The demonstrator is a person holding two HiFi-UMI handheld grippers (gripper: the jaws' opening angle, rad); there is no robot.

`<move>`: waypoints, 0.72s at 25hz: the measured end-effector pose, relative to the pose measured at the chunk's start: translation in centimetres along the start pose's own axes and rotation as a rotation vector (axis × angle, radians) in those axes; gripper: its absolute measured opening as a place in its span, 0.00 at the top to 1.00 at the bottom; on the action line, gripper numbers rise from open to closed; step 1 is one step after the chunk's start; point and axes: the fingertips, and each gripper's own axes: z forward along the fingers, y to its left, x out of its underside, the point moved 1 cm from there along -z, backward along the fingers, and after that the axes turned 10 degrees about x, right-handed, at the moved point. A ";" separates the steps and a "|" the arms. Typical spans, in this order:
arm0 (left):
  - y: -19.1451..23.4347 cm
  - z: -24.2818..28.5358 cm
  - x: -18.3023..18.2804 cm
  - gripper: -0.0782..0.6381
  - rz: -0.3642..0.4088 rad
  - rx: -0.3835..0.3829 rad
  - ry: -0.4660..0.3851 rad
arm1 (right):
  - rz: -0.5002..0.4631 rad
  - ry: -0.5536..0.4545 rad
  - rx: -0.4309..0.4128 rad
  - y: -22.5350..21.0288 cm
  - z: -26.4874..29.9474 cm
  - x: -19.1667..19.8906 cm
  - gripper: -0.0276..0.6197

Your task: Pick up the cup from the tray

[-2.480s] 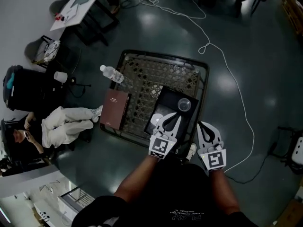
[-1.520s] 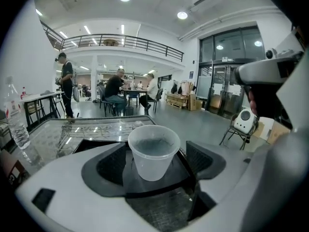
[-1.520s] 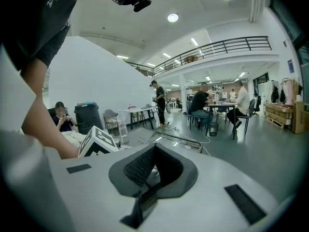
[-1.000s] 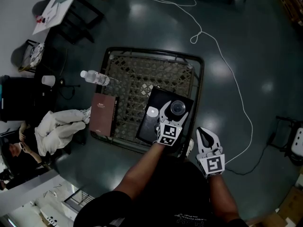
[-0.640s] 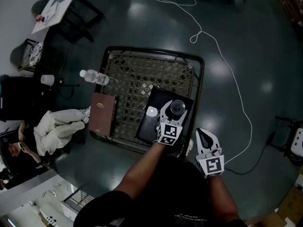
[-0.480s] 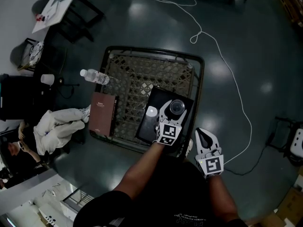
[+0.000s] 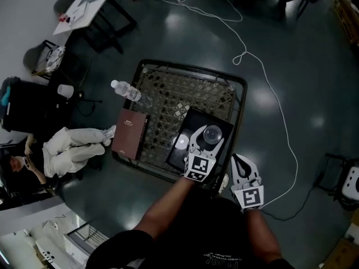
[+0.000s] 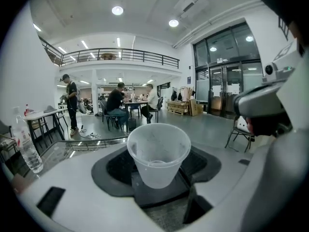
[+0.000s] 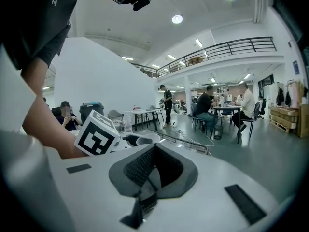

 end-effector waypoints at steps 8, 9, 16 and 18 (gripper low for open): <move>-2.1 -5.0 -4.9 0.48 0.003 -0.003 -0.036 | -0.003 -0.137 -0.042 1.0 -2.1 -4.9 0.95; -2.3 -5.6 -5.6 0.48 0.008 -0.004 -0.042 | 0.003 -0.149 -0.045 1.0 -2.4 -5.5 0.95; -4.3 -8.6 -8.8 0.48 0.063 0.021 -0.081 | -0.004 -0.202 -0.052 0.7 -4.0 -6.6 0.95; -4.7 -9.6 -9.5 0.48 0.067 0.020 -0.096 | -0.013 -0.213 -0.059 1.0 -4.2 -7.3 0.95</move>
